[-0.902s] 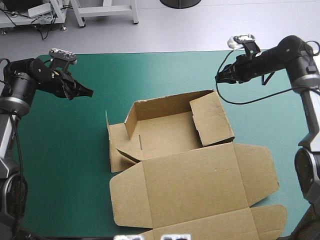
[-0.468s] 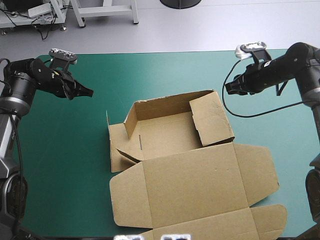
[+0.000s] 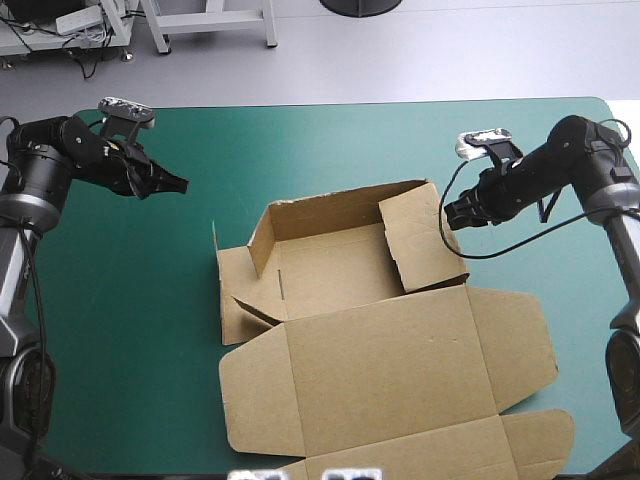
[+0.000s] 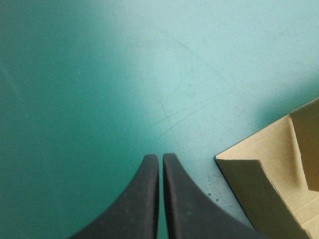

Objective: Fold the box

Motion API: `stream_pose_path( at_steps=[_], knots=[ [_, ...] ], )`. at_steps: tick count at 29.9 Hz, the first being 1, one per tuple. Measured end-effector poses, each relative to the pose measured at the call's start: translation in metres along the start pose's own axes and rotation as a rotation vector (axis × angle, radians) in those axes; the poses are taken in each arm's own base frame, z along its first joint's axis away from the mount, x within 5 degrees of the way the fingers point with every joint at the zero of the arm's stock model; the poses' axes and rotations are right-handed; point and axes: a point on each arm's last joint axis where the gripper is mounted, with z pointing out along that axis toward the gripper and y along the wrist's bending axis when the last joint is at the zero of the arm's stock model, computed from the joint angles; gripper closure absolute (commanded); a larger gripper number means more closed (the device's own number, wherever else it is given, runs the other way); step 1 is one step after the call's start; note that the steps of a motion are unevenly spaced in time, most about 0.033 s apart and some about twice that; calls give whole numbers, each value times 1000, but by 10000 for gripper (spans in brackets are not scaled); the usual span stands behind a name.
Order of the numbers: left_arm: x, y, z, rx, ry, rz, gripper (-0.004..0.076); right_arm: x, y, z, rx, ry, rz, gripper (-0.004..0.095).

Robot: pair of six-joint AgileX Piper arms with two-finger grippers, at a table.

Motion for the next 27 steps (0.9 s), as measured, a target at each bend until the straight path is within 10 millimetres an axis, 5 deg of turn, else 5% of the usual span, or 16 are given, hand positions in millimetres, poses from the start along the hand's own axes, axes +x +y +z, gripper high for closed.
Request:
stream_pose_path(
  at_steps=[14,17,21,27],
  knots=[
    [0,-1,0,7,-3,-4,711,-6,-9,67,-99,119,21,581],
    [0,-1,0,7,-3,-4,711,-6,-12,85,-112,155,29,658],
    [0,-1,0,7,-3,-4,711,-6,-14,96,-125,166,42,923],
    [-1,0,0,4,-9,-5,711,-11,-10,100,-149,131,62,911]
  ],
)
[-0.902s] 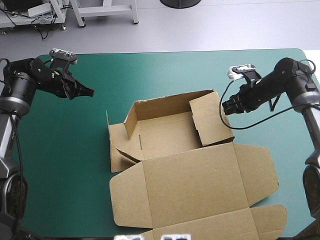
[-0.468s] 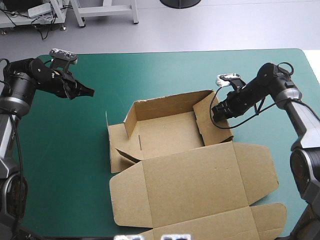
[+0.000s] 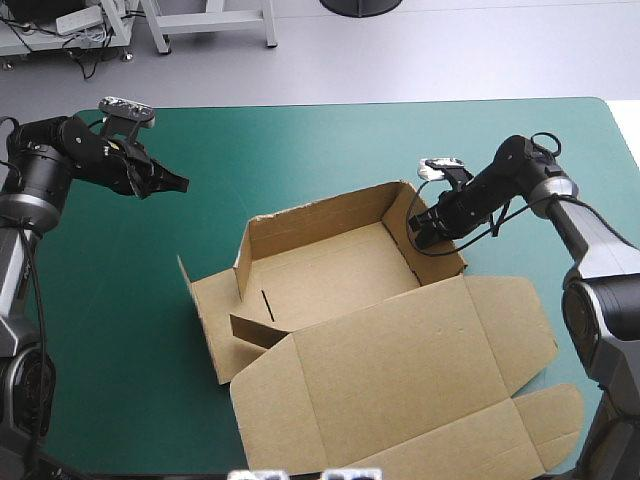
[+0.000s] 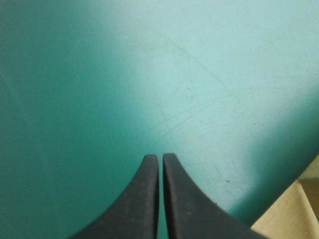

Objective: Fold the box

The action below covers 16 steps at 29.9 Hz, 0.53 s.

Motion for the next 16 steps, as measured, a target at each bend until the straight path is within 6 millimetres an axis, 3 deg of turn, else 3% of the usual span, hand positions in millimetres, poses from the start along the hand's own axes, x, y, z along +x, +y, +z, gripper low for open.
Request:
stream_pose_path(
  at_steps=[4,8,11,16],
  knots=[
    [-4,1,0,-5,-39,-10,711,-13,6,-6,-20,-84,-4,911],
    [-10,1,-1,4,-118,-46,711,-26,19,-28,-17,-158,-51,911],
    [-15,8,-4,31,-198,-121,711,-35,34,-56,-5,-224,-95,911],
    [-11,41,-15,48,-298,-289,711,-43,54,-110,17,-342,-141,911]
  ],
)
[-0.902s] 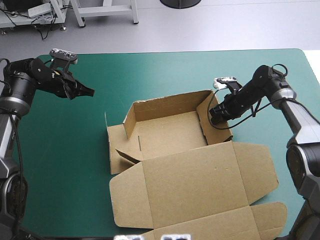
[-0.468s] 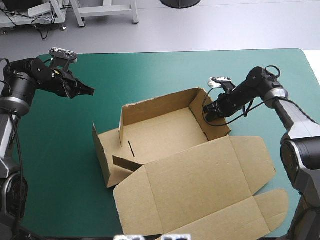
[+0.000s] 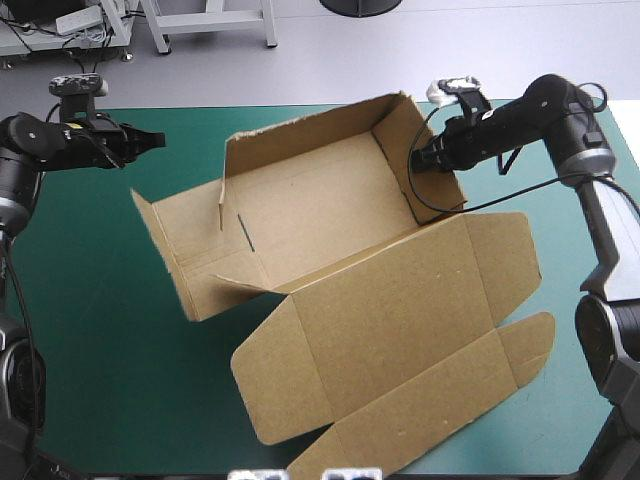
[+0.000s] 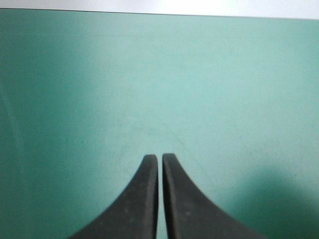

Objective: Fold the box

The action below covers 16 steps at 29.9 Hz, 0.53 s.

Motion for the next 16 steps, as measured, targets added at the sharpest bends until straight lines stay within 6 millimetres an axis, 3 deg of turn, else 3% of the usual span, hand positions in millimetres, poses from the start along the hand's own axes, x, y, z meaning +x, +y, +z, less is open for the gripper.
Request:
stream_pose_path(
  at_steps=[4,8,16],
  knots=[
    [0,25,-10,-2,-17,-77,711,-17,8,-41,43,-111,-19,911],
    [3,36,-11,81,-7,-117,711,-28,19,-76,76,-208,-44,911],
    [-2,13,-14,437,-58,-144,713,-40,42,-109,81,-320,-86,911]
  ],
)
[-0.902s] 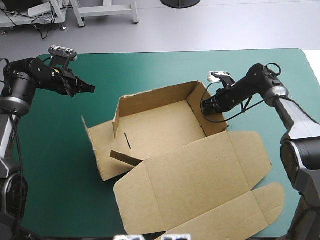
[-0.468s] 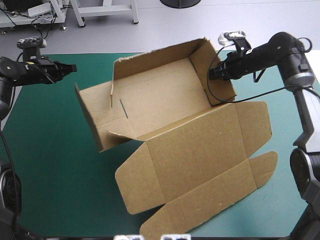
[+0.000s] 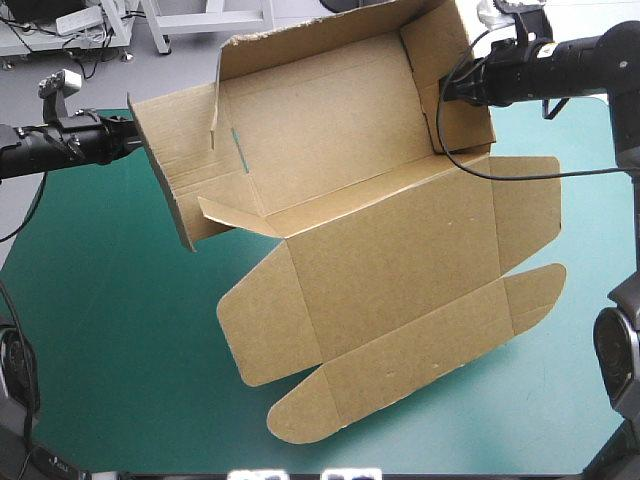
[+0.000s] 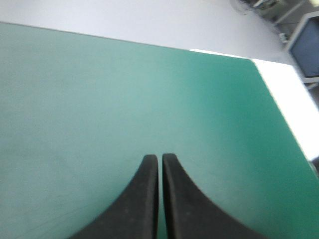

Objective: Fold the box

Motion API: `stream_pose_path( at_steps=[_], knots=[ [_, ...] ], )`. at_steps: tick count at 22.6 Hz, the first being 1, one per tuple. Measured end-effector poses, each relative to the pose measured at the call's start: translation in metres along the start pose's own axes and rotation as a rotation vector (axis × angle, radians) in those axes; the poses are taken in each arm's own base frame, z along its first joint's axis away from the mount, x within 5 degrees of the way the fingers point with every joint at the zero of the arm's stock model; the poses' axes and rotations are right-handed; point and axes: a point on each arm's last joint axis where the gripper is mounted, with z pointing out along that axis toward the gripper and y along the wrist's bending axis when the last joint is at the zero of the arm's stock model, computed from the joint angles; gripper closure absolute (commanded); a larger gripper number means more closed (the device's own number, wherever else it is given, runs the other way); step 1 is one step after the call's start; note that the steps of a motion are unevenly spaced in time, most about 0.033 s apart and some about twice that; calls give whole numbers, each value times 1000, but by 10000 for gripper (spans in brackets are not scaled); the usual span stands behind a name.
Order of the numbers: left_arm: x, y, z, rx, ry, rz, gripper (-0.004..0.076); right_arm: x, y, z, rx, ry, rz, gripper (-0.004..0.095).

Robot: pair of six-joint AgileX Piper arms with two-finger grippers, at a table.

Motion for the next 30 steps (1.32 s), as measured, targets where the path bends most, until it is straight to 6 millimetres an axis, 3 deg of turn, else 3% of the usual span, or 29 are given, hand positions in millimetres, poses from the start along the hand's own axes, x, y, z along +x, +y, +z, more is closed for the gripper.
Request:
stream_pose_path(
  at_steps=[4,7,15,20,30],
  knots=[
    [-5,-16,-1,173,-52,-33,715,-4,3,-4,2,-18,-9,911],
    [-6,-20,-1,206,-68,-34,716,-4,3,-5,4,-18,-10,911],
    [-2,-66,7,292,-38,41,716,-11,0,-5,31,-98,-2,911],
    [-4,-90,6,384,-71,38,716,-11,-8,6,36,-104,27,911],
    [-9,-105,-6,453,-131,13,717,-11,-14,10,64,-114,37,911]
  ],
)
